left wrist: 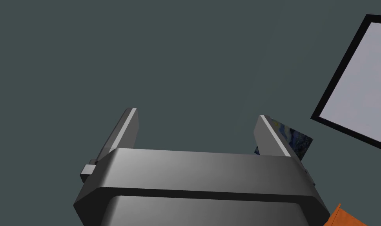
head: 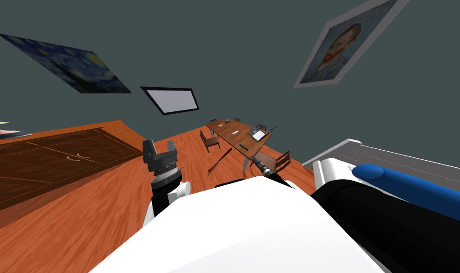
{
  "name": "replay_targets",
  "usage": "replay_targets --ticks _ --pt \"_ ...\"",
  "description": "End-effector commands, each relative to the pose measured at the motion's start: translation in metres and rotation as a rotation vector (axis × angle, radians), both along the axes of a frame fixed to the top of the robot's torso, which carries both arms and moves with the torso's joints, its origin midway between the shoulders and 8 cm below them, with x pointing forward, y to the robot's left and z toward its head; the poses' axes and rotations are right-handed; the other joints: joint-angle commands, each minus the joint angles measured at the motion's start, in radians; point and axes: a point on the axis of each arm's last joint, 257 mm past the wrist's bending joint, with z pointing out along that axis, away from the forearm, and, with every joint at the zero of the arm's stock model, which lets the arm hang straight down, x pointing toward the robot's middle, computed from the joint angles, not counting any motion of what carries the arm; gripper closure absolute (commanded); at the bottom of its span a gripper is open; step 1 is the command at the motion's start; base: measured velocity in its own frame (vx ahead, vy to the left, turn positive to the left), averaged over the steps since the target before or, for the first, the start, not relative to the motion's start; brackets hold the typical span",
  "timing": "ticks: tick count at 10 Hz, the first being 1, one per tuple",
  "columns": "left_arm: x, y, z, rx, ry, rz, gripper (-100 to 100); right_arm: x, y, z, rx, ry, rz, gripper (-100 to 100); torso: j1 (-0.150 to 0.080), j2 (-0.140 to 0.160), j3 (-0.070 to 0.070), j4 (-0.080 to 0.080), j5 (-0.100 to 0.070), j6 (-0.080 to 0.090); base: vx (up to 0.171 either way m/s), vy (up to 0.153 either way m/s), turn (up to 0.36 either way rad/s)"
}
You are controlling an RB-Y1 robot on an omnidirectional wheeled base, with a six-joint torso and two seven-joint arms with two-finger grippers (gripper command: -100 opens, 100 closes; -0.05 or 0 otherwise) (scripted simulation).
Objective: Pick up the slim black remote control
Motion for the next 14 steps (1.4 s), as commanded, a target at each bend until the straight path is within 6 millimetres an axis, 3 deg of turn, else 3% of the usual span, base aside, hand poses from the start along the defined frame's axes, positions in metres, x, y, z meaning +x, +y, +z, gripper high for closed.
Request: replay_targets --ticks 1,4,5,7,8,11,12,14 --pt "0.0 0.0 0.0 0.0 0.0 0.0 0 -0.004 -0.005 -0.008 -0.023 0.038 0.006 -100 0.0 0.0 0.0 0.0 0.0 0.0 0.006 0.041 0.099" --pt "0.0 0.0 0.0 0.0 0.0 0.0 0 -0.048 -0.025 -0.059 -0.132 0.237 0.051 -100 0.0 -0.002 -0.001 0.0 0.0 0.0 0.032 0.056 0.286" --pt "0.0 0.0 0.0 0.0 0.0 0.0 0 -0.049 -0.026 -0.06 -0.137 0.243 0.053 -100 0.0 -0.003 -0.002 -0.001 0.0 0.0 0.042 0.037 0.057" --pt "0.0 0.0 0.0 0.0 0.0 0.0 0 -0.079 -0.039 -0.088 -0.21 0.365 0.094 -100 -0.001 -0.002 -0.001 0.0 0.0 0.0 0.046 0.023 0.246" --pt "0.0 0.0 0.0 0.0 0.0 0.0 0 -0.079 -0.039 -0.088 -0.21 0.365 0.095 -100 -0.002 -0.003 -0.002 -0.001 0.0 0.0 0.044 0.0 0.115" --pt "0.0 0.0 0.0 0.0 0.0 0.0 0 -0.119 -0.059 -0.118 -0.317 0.519 0.166 -100 -0.004 -0.004 -0.002 -0.001 -0.001 0.0 0.074 -0.013 0.308" --pt "0.0 0.0 0.0 0.0 0.0 0.0 0 -0.119 -0.059 -0.118 -0.317 0.521 0.166 -100 -0.005 -0.006 -0.003 -0.001 -0.001 0.0 0.085 -0.033 0.13" --pt "0.0 0.0 0.0 0.0 0.0 0.0 0 -0.141 -0.073 -0.133 -0.387 0.609 0.216 -100 -0.005 -0.005 -0.003 -0.001 -0.001 0.0 0.085 -0.037 0.311"
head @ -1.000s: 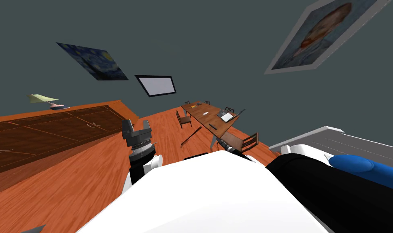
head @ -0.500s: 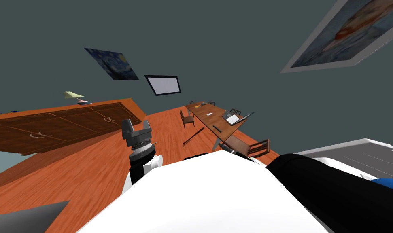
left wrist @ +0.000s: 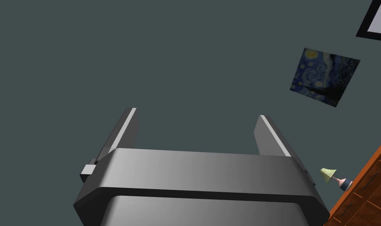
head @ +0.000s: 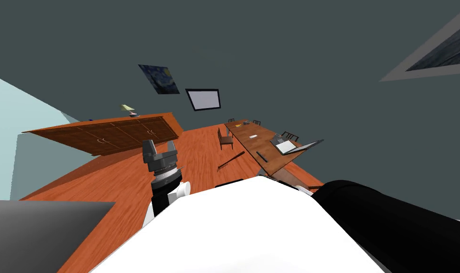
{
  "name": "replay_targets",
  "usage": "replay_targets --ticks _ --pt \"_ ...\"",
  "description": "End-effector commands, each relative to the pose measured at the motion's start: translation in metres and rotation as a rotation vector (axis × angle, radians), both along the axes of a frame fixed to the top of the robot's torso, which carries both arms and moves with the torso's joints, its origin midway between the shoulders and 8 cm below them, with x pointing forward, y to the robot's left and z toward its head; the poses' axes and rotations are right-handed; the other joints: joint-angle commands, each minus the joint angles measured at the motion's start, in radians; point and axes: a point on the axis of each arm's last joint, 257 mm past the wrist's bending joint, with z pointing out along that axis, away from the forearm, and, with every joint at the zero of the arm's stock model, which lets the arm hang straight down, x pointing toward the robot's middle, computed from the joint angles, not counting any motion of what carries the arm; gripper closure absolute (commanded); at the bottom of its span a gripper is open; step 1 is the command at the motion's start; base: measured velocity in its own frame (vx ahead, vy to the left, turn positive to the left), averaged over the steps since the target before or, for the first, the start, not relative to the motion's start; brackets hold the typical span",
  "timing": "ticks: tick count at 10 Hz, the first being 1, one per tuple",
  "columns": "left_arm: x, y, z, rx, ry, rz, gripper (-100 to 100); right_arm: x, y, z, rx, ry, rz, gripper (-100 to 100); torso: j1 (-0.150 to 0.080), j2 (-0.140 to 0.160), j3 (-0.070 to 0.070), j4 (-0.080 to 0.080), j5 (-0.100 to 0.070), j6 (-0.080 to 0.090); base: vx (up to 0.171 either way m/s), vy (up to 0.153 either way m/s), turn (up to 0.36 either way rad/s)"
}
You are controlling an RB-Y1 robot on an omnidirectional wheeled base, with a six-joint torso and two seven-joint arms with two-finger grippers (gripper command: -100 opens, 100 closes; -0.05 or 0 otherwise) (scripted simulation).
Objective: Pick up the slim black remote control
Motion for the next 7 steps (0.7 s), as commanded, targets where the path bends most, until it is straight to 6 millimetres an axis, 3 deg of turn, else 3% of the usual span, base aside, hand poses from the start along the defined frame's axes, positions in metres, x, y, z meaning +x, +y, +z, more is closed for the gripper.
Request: replay_targets --ticks 1,7 --pt "0.0 0.0 0.0 0.0 0.0 0.0 0 -0.018 -0.013 -0.011 -0.052 0.071 0.044 -100 0.0 0.0 0.0 0.0 0.0 0.0 0.102 -0.07 0.348" --pt "0.0 0.0 0.0 0.0 0.0 0.0 0 -0.062 -0.055 -0.033 -0.222 0.271 0.197 -100 -0.005 -0.004 -0.002 -0.001 -0.001 0.0 0.114 -0.131 0.366"
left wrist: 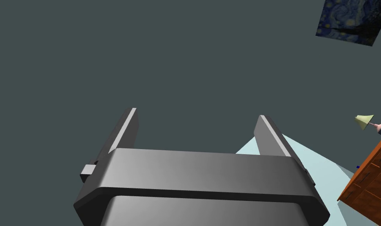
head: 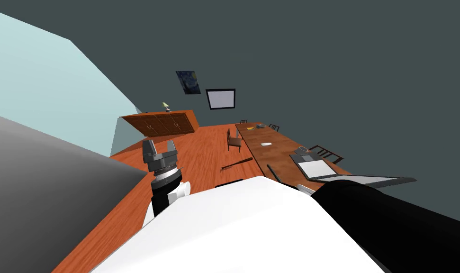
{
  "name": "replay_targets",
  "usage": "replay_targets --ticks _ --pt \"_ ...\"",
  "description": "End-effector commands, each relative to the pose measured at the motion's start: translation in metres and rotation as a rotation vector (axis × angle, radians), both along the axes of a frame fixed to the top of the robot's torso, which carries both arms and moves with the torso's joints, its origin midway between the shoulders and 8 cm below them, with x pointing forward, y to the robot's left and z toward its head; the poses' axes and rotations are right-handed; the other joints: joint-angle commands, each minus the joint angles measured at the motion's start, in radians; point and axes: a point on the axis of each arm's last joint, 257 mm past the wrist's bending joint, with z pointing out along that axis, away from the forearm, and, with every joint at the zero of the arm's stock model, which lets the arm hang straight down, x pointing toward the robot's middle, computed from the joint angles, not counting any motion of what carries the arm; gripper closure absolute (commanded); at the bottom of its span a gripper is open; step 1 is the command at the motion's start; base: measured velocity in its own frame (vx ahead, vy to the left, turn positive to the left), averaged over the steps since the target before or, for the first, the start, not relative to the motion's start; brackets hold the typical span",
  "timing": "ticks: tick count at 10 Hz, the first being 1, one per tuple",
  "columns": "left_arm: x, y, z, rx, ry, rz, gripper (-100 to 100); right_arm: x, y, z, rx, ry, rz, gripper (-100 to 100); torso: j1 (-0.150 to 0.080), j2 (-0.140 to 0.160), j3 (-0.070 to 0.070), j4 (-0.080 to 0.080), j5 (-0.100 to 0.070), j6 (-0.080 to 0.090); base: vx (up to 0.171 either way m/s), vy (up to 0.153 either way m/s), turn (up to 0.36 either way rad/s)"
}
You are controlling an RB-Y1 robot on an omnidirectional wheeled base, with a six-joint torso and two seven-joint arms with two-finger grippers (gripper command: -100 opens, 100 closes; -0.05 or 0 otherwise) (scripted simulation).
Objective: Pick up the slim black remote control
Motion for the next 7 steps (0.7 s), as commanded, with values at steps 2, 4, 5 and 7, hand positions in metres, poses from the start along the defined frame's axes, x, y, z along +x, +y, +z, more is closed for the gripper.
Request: replay_targets --ticks 2,4,5,7 --pt "0.0 0.0 0.0 0.0 0.0 0.0 0 -0.016 -0.019 -0.005 -0.067 0.076 0.06 -100 0.0 0.001 0.001 0.0 0.0 0.0 0.073 -0.158 0.318" --pt "0.0 0.0 0.0 0.0 0.0 0.0 0 -0.027 -0.032 -0.006 -0.11 0.125 0.097 -100 0.004 0.0 0.0 0.0 0.001 0.0 0.086 -0.098 0.271" --pt "0.0 0.0 0.0 0.0 0.0 0.0 0 -0.036 -0.044 -0.007 -0.146 0.167 0.127 -100 0.005 0.0 0.0 0.0 0.001 0.001 0.072 -0.132 0.405" --pt "0.0 0.0 0.0 0.0 0.0 0.0 0 -0.038 -0.047 -0.006 -0.153 0.174 0.132 -100 0.003 0.0 0.0 0.0 0.001 0.001 0.048 -0.104 0.181"
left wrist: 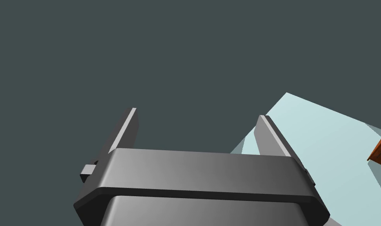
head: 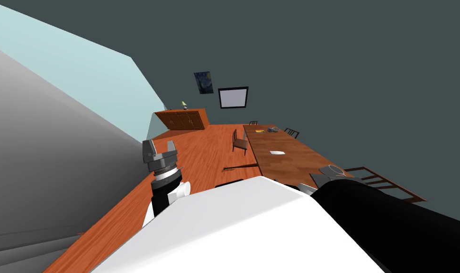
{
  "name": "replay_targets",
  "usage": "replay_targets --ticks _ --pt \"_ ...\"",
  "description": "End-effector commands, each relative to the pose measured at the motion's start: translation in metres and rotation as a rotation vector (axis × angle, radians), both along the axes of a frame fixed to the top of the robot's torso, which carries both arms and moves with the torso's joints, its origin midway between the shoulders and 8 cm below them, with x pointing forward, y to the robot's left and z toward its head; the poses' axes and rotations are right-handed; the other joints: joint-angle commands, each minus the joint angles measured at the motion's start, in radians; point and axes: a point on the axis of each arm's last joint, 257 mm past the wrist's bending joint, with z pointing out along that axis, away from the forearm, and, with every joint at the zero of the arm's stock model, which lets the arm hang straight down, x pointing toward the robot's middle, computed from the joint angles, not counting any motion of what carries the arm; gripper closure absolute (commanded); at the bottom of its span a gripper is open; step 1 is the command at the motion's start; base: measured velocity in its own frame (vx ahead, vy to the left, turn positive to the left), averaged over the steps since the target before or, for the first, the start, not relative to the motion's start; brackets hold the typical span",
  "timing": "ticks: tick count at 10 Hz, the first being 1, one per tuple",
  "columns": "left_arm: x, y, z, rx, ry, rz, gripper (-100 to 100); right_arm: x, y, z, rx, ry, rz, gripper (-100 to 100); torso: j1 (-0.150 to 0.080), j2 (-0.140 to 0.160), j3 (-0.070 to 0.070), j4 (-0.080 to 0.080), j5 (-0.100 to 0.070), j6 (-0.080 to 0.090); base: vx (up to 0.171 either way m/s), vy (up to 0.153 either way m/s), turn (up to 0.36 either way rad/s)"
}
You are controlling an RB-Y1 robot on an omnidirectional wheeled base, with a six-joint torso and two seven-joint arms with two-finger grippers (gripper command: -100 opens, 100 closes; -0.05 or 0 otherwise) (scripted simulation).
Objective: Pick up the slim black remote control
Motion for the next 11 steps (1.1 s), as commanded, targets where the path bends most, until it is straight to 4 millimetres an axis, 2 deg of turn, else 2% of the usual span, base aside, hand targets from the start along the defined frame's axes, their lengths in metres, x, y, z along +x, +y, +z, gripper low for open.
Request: replay_targets --ticks 1,2,6,7,8,11 --pt "0.0 0.0 0.0 0.0 0.0 0.0 0 0.0 0.0 0.0 0.0 0.0 0.0 0 0.0 0.0 0.0 0.0 0.0 0.0 0.006 -0.014 -0.005" --pt "0.0 0.0 0.0 0.0 0.0 0.0 0 -0.002 -0.001 -0.007 0.0 -0.003 -0.011 -100 0.004 0.002 0.001 0.0 0.001 0.0 -0.001 -0.016 0.072" --pt "0.0 0.0 0.0 0.0 0.0 0.0 0 -0.007 -0.001 -0.024 0.003 -0.008 -0.033 -100 0.005 0.004 0.002 0.001 0.001 0.0 -0.012 -0.016 0.065" --pt "0.0 0.0 0.0 0.0 0.0 0.0 0 -0.007 0.0 -0.021 0.002 -0.007 -0.029 -100 0.004 0.003 0.002 0.001 0.0 0.0 -0.006 -0.006 0.011" --pt "0.0 0.0 0.0 0.0 0.0 0.0 0 -0.006 0.0 -0.022 0.004 -0.009 -0.029 100 0.002 0.003 0.002 0.001 -0.001 0.0 0.0 0.0 0.0" --pt "0.0 0.0 0.0 0.0 0.0 0.0 0 -0.006 -0.002 -0.021 -0.002 -0.008 -0.03 100 0.001 0.001 0.001 0.0 -0.005 -0.001 -0.001 -0.004 -0.005"
